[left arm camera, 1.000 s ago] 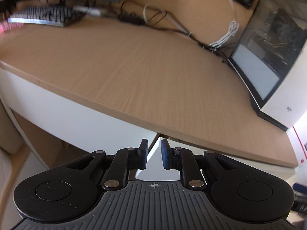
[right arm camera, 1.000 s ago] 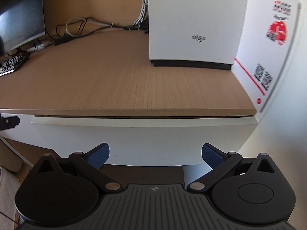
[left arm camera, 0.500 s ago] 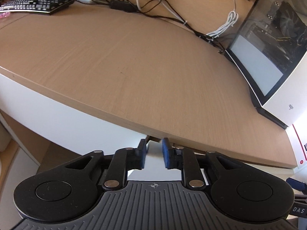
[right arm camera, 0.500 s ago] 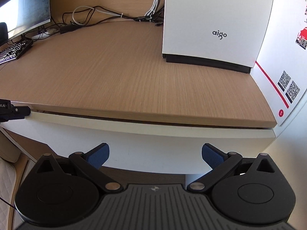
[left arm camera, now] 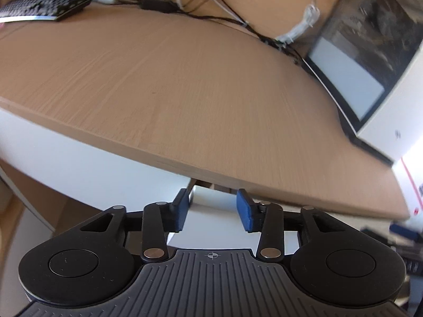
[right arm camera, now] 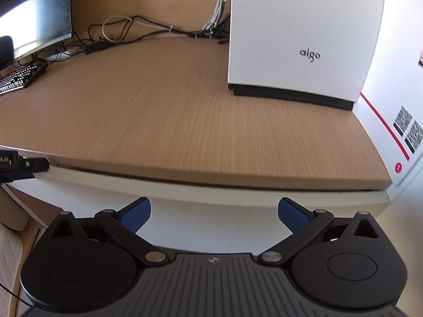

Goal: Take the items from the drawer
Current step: 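Move the left tool down to the drawer front and hook its edge, then pull the white drawer open with the left tool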

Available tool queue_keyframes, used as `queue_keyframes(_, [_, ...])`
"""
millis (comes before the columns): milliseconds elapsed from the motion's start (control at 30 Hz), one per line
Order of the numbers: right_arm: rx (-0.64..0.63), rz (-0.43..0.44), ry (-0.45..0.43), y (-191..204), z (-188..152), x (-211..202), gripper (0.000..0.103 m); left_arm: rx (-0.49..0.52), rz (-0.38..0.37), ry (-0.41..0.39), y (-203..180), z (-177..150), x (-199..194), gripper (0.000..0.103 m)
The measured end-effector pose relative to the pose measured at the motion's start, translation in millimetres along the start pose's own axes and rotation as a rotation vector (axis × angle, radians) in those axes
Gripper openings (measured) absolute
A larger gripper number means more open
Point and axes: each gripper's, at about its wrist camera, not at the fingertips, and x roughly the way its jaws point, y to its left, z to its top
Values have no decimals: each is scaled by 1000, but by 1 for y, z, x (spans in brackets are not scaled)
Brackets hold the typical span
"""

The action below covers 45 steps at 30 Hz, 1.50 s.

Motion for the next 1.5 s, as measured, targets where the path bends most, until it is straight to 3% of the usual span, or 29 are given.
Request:
queue_keyframes(567, [76,-59,-24,7,8,28,103,-68,14,0,2,4,4,45])
queue_keyframes(1367, [73,-66,28,10,10,29,103,30,-36,31,2,1,-1,47])
queue_keyframes(1500, [73,-65,31,11,9,27,103,-3,-51,32,10,4,0,39])
